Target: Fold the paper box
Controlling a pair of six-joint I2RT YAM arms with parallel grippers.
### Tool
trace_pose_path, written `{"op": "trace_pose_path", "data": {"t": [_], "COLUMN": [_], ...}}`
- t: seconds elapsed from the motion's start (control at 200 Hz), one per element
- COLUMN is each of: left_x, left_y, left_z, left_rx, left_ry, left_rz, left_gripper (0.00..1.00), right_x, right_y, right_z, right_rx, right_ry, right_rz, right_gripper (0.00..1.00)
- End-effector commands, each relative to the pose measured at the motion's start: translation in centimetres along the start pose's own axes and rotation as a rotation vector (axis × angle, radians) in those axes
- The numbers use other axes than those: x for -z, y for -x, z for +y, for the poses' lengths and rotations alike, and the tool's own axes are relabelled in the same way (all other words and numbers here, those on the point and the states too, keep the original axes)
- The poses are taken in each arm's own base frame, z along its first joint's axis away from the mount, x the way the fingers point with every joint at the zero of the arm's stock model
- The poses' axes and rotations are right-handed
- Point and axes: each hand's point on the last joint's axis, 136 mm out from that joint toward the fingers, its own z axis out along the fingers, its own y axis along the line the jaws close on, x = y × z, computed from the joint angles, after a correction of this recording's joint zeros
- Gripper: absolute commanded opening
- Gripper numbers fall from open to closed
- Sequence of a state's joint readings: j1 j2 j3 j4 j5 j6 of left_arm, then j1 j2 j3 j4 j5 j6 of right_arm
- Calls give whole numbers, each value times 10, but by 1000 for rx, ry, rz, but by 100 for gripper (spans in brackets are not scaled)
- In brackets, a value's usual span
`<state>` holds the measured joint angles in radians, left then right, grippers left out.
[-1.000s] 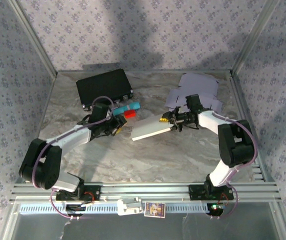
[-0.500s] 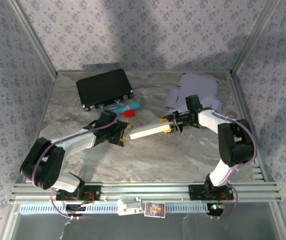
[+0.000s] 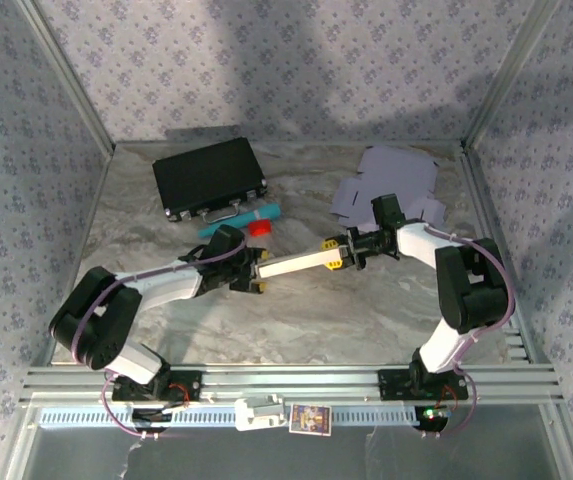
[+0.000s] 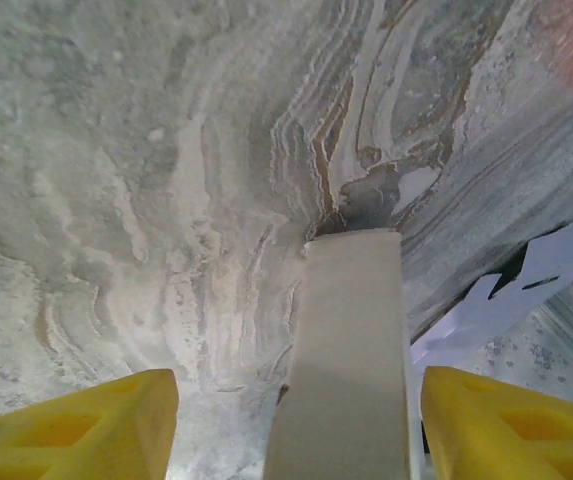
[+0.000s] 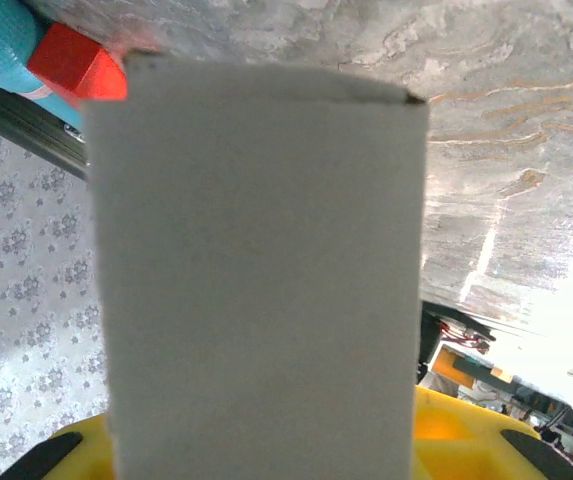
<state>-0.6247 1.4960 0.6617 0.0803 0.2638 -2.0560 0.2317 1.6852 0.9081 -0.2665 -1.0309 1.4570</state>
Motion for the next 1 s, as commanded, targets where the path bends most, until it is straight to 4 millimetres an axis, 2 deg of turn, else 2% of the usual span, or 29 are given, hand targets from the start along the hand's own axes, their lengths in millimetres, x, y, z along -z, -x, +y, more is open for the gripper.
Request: {"op": "trace_pose_path", "data": {"t": [0.0,0.145,0.345,0.51,0.63,0.765,0.804,0.894,0.994], "left_x": [1,3,19,28,33,36,35,36,56], "left_y": [-4,-4,-2,-5,-7,-5,-3,0,11], "left_z": [-20,-25,-22,-21,-16,-12,-12,-10,-2], "left_rx": [167,198,232,250,262,280,282,284,246], "left_ry": [-73,-89,-69,-67,-50,-34,-36,-50,-20], "left_rz": [-9,-19,-69,-75,-81,-101,-106,-108,-170], "left_gripper": [62,53,39,38,38,38,40,54,65], "right_x": [-9,-12,-12,-17,-20,-18,-16,-15,-14], "right_y": [-3,-6,-5,0,1,5,7,12,14], "right_z": [-26,-37,-56,-67,-65,-72,-74,-73,-71], "right_rx": [-129,-163,-236,-296,-313,-358,-370,-389,-383], "right_ry": [-81,-112,-142,-140,-144,-152,-148,-128,-125], "right_rz": [2,1,-14,-12,-8,-47,-62,-78,-80], "right_gripper": [35,35,36,38,44,44,43,41,40]}}
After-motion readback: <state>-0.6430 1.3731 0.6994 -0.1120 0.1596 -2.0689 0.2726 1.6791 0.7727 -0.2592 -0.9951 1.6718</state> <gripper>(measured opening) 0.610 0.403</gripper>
